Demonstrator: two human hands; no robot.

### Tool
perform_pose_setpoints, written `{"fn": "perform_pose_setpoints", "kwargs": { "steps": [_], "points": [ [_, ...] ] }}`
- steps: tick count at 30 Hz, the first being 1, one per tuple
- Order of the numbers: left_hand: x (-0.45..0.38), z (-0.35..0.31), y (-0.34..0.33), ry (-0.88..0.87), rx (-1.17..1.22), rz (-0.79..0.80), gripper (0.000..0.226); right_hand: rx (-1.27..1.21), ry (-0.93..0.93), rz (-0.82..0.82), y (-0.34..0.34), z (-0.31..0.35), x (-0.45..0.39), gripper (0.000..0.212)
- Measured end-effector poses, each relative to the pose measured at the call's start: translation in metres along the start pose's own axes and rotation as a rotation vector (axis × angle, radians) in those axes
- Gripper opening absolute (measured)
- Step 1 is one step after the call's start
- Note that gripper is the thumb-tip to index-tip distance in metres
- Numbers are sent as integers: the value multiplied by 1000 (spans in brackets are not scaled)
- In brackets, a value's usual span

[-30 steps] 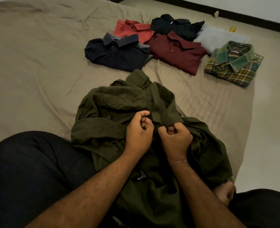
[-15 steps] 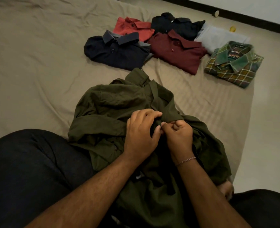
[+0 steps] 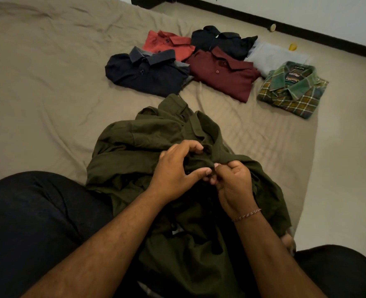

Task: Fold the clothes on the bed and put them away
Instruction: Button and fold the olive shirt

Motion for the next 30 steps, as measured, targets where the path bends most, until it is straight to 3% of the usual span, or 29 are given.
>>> {"fn": "perform_pose_setpoints", "kwargs": {
  "steps": [4, 7, 14, 19, 23, 26, 28, 30],
  "points": [
    [2, -4, 4, -12, 183, -34, 31, -123, -68, 198, -1, 1, 3, 12],
    [3, -4, 3, 2, 245, -10, 26, -124, -69, 232, 0, 0, 3, 16],
    [5, -7, -4, -8, 230, 182, 54, -130, -54, 188, 6, -6, 0, 18],
    [5, -10, -3, -101, 67, 57, 54, -126, -86, 189, 7, -12, -3, 20],
    [6, -6, -6, -32, 31, 11, 51, -2, -22, 109, 12, -17, -10, 11],
    [5, 3, -7, 175, 129, -39, 39, 201, 53, 88, 14, -20, -15, 13],
    [3, 9, -7, 255, 176, -3, 37, 233, 82, 84, 11, -24, -16, 21],
    [2, 9, -8, 220, 196, 77, 32, 182, 84, 82, 12, -25, -15, 21]
  ]
}}
Point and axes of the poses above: each hand's wrist, its own x-axis away from the middle knuckle, its own y-axis out of the back of the hand, z = x × y, the point moved 5 cm from there along -x, towards the middle knuckle, and after that the axes turned 6 degrees about -y, right-handed, at the moved point
